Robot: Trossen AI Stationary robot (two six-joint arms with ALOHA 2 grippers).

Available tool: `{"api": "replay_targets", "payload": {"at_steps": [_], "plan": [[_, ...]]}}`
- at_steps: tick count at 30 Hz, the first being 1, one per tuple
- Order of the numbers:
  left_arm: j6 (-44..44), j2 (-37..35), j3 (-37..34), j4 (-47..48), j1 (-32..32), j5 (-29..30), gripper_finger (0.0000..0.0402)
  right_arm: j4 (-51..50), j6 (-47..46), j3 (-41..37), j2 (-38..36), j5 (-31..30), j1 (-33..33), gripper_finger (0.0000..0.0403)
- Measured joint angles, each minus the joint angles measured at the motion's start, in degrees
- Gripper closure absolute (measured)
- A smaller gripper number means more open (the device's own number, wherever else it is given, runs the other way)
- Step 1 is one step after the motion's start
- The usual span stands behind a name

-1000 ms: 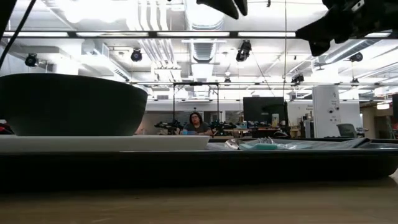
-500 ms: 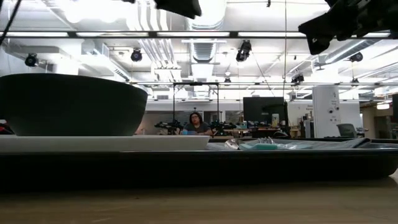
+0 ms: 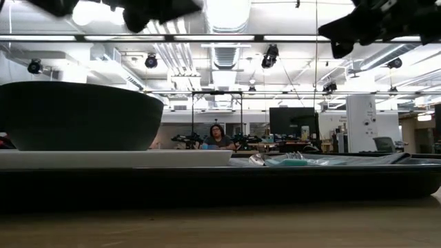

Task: Set up tray
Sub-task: Put the blue and white fork on the gray table napkin to the right of the blue spoon

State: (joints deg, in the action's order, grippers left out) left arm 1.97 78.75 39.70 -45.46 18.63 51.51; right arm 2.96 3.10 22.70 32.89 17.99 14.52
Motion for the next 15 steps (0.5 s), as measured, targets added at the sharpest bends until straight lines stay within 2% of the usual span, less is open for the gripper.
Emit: {"api": "replay_targets", "payload": {"at_steps": [2, 3, 4, 9, 15], "plan": [[10.8, -0.5, -5.1, -15.0, -1.8, -17.3, 0.0356, 2.0, -0.4, 0.0, 2.5, 0.0, 0.0, 0.0394], [13.7, -0.8, -7.1, -19.3, -2.6, -23.4, 0.0356, 2.8, -0.8, 0.0, 3.9, 0.0, 0.0, 0.0394], [15.3, -1.4, -8.8, -21.6, -3.4, -26.9, 0.0356, 3.5, -1.3, 0.0, 5.3, 0.0, 0.0, 0.0394], [14.5, -7.6, -14.9, -17.9, -6.5, -27.3, 0.0356, 6.2, -1.2, 0.4, 12.7, 0.1, 0.0, 0.0394], [12.5, -17.6, -19.0, -6.1, -8.2, -32.8, 0.0356, 5.8, -2.3, 4.8, 20.0, 0.6, -0.1, 0.0394]]}}
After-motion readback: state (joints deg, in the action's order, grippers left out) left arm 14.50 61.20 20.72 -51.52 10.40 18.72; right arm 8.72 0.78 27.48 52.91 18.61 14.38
